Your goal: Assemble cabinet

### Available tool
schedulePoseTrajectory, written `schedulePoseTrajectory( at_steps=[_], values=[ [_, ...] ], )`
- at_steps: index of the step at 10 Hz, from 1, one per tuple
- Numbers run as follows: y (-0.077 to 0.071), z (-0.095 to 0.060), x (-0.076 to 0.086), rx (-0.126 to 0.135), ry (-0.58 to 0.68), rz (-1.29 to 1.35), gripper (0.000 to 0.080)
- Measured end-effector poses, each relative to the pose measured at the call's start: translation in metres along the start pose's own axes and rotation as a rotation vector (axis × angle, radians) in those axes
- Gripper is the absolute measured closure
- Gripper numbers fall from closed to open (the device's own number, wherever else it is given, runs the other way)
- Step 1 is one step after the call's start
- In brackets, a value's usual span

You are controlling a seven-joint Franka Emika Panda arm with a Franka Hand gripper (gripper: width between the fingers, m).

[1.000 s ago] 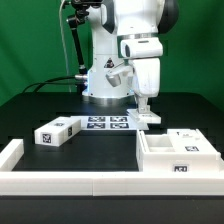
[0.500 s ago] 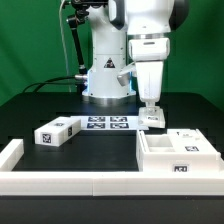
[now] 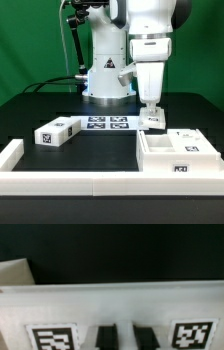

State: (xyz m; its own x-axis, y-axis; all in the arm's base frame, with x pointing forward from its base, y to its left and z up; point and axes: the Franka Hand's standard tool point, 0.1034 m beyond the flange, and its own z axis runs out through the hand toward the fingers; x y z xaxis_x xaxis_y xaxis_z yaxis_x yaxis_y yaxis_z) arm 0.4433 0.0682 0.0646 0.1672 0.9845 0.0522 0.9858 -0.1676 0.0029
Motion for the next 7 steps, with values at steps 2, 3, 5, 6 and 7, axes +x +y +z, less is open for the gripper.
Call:
schedulePoseTrajectory(
  at_steps=[2,3,5,6,7],
  values=[
    [0.007,0.003,-0.007,0.004,0.005,-0.02,0.0729],
    [0.012,0.005,-0.009,0.005,0.008,-0.017,0.0729],
    [0.016,0.007,-0.011,0.013,0.01,-0.009,0.0729],
    [0.016,0.007,-0.01,0.017,0.008,-0.006,0.0729],
    [0.016,0.007,-0.008,0.016,0.009,0.004,0.0729]
  ],
)
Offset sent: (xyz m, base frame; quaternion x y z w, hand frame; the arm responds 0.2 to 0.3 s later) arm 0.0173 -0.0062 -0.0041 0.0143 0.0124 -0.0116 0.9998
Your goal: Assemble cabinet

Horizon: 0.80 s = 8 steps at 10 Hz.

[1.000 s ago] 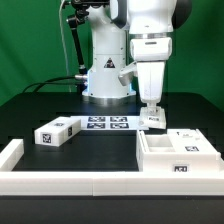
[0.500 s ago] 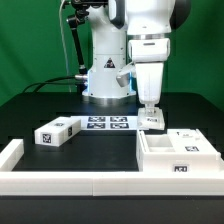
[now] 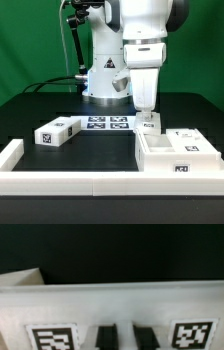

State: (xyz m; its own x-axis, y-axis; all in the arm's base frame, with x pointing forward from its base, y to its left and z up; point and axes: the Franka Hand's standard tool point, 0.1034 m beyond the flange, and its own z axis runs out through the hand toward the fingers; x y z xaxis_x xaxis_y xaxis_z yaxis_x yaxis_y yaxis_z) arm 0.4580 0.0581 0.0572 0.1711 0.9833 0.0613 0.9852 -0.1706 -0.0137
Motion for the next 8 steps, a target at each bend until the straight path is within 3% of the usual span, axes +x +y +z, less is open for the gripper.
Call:
schedulePoseTrajectory(
  at_steps=[3,8],
  values=[
    [-0.0009,0.0002,0.004,-0.001,0.002,-0.022,0.0729],
    [0.0008,0.0017,-0.0048,0.001,0.004,-0.124,0.0729]
  ],
)
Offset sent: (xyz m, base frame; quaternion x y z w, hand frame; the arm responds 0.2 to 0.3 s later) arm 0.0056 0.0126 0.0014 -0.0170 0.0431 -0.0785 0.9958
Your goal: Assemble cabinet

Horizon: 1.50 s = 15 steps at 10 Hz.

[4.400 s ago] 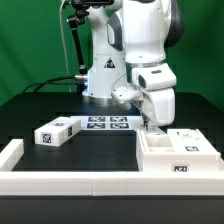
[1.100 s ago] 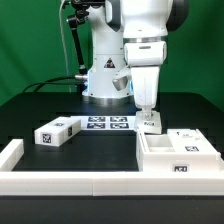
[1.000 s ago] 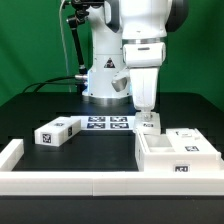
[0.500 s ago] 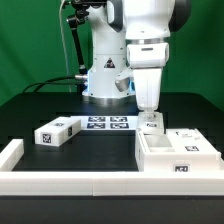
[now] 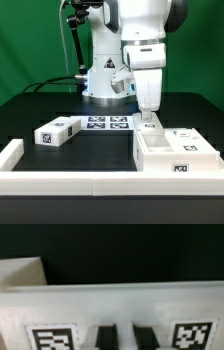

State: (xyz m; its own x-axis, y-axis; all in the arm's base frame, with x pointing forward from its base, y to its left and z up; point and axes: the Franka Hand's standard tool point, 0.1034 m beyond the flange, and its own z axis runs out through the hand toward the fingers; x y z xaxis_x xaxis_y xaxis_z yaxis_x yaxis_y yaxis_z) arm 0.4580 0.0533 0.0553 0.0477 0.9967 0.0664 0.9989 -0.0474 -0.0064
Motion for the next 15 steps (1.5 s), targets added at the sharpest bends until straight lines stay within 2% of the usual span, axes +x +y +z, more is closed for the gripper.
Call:
schedulePoseTrajectory(
  at_steps=[3,8,10,12,15],
  values=[
    [0.0,0.0,0.0,0.0,0.0,-0.001,0.0729],
    [0.039,0.0,0.003,-0.033,0.022,-0.01,0.0729],
    [0.055,0.0,0.004,-0.038,0.028,-0.007,0.0729],
    [0.073,-0.001,0.007,-0.04,0.035,-0.003,0.0729],
    [0.085,-0.001,0.008,-0.034,0.039,-0.001,0.0729]
  ],
)
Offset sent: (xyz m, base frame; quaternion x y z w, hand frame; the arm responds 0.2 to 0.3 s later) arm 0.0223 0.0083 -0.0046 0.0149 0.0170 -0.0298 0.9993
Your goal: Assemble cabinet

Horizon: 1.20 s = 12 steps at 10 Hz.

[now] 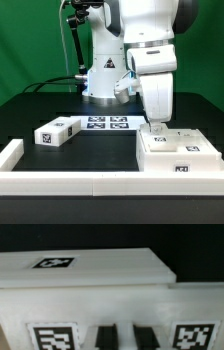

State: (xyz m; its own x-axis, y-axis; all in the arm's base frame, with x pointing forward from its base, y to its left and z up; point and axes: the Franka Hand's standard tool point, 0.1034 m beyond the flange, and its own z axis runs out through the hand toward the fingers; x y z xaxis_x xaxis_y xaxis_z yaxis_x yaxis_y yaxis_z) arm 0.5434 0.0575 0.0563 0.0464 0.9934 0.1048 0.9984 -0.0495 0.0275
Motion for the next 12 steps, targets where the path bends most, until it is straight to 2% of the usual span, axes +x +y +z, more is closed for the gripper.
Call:
schedulePoseTrajectory(
  at_steps=[2,5,6,9,10,11,12],
  values=[
    [0.011,0.0,0.0,-0.002,0.004,-0.005,0.0729],
    [0.036,0.001,0.001,-0.033,0.018,-0.005,0.0726],
    [0.036,0.002,0.001,-0.024,0.015,0.006,0.0725],
    [0.035,0.0,-0.001,-0.025,0.012,0.016,0.0725],
    [0.034,-0.002,-0.001,-0.026,0.011,0.015,0.0652],
    [0.035,-0.006,-0.001,-0.032,0.007,0.012,0.0652],
    [0.033,-0.012,0.0,-0.037,-0.001,0.005,0.0515]
  ],
)
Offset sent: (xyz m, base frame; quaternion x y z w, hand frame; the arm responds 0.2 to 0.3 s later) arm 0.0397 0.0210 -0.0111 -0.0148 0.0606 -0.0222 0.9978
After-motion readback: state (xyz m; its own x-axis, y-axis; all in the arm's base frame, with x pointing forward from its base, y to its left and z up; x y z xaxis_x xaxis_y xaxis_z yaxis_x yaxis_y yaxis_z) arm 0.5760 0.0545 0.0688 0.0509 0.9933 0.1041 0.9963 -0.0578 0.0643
